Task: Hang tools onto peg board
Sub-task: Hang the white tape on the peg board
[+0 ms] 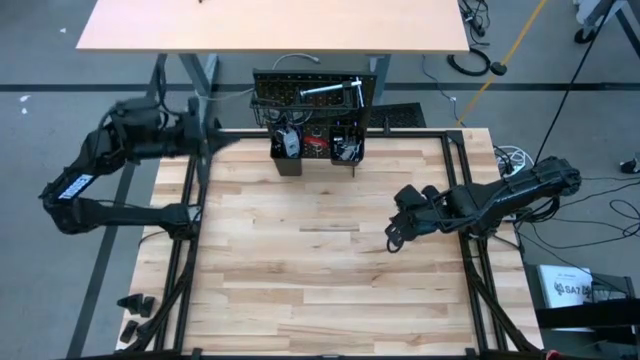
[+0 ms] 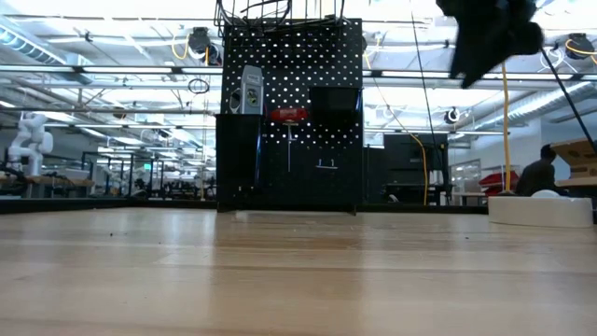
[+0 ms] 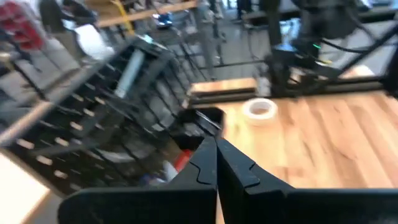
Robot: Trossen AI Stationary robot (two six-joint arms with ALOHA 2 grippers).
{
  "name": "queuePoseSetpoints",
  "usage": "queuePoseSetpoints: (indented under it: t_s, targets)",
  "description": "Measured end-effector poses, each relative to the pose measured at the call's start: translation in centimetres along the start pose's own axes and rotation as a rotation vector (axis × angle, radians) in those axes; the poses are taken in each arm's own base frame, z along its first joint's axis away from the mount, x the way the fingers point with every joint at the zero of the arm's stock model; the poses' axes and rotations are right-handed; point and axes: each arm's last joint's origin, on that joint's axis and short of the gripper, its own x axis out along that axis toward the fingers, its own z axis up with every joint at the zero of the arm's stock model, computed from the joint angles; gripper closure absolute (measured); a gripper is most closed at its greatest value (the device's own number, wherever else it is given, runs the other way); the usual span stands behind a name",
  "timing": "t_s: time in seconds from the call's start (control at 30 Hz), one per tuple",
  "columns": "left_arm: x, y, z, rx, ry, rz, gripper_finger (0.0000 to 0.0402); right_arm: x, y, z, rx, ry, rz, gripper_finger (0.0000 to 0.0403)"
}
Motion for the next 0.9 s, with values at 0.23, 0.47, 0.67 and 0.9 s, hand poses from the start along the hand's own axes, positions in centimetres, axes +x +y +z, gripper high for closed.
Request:
queuePoseSetpoints:
  t_s: [0.23, 0.47, 0.67, 0.9]
  targets:
    - [0.4, -3.1, -5.4, -0.062, -0.027, -0.118, 0.0402, 1.4, -1.4, -1.9, 0.06, 0.178, -0.121, 0.0234]
    - [2.1, -6.0, -11.5, -0.163, -0.16, -0.211, 0.0402, 3.8, -3.3, -4.5, 0.166, 0.355, -0.238, 0.0234]
    - [4.6, -7.9, -15.0, -0.208, -0.229, -0.264, 0.0402, 5.3, -4.3, -5.2, 0.245, 0.433, -0.23, 0.0234]
    - [6.5, -9.1, -17.2, -0.21, -0.25, -0.292, 0.0402, 5.2, -4.3, -4.3, 0.252, 0.401, -0.146, 0.0234]
